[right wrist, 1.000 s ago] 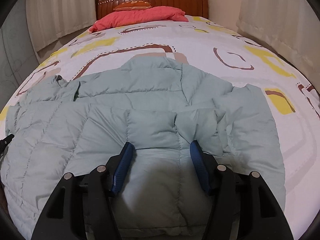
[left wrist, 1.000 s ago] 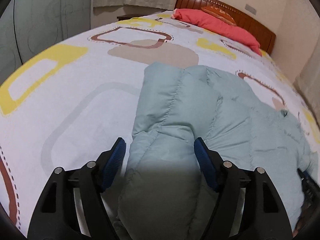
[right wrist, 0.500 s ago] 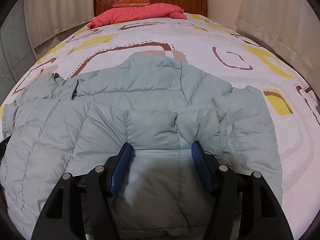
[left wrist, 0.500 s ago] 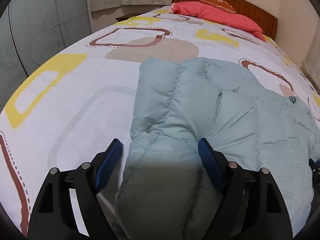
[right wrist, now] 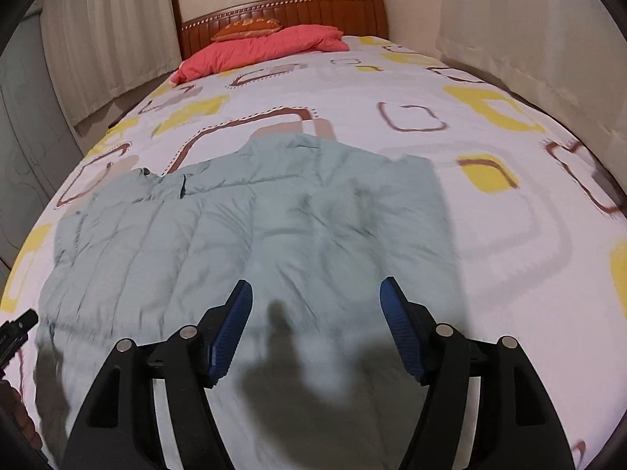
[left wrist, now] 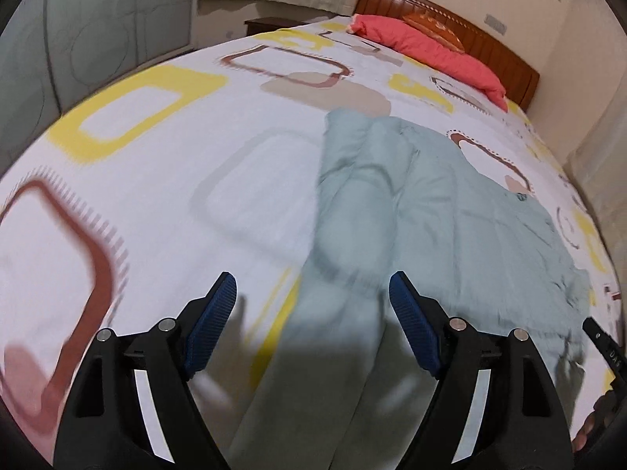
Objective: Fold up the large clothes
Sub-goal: 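Grasp the jacket hem with both grippers and lift it toward the collar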
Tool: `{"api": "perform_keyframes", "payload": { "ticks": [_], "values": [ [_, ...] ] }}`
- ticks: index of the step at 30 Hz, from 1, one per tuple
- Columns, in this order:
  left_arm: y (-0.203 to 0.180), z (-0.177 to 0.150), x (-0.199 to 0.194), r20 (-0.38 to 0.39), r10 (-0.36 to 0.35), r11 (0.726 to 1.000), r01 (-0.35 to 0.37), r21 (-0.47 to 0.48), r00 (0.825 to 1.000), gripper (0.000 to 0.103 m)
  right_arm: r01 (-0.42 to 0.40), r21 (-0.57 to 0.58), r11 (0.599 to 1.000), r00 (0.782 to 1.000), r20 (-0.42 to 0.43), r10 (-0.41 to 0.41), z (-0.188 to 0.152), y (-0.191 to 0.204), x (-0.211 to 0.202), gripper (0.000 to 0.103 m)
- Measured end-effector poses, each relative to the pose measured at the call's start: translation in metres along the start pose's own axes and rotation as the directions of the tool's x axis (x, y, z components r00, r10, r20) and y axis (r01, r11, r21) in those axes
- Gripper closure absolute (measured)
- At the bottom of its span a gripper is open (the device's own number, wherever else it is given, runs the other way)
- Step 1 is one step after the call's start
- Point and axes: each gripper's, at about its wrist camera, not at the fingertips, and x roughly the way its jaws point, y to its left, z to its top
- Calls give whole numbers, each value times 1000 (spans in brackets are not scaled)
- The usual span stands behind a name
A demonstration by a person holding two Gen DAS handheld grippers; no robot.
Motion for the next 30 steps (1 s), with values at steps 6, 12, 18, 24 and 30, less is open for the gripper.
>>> {"api": "perform_keyframes", "payload": {
  "ticks": [6, 12, 18, 24, 30],
  "values": [
    [58, -56, -43, -61, -84, 983, 73, -167, 995, 23, -1, 72, 997, 1000, -15, 2, -57, -63, -53, 36],
    [103, -118, -78, -67, -120, 955, 97, -280, 990, 23, 3, 232, 973, 998, -57, 11, -121, -131, -87, 36],
    [120, -161, -119, -44, -194, 897, 159, -412, 980, 23, -138, 419, 897, 978, -84, 190, -182, -166, -103, 36],
    [121, -188, -131, -1, -311, 815, 266, -515, 950, 23, -307, 498, 811, 927, -36, 373, -204, -156, -111, 36],
    [107, -192, -119, 30, -353, 797, 318, -513, 935, 25, -370, 520, 770, 903, 9, 429, -205, -138, -105, 34]
  ]
}}
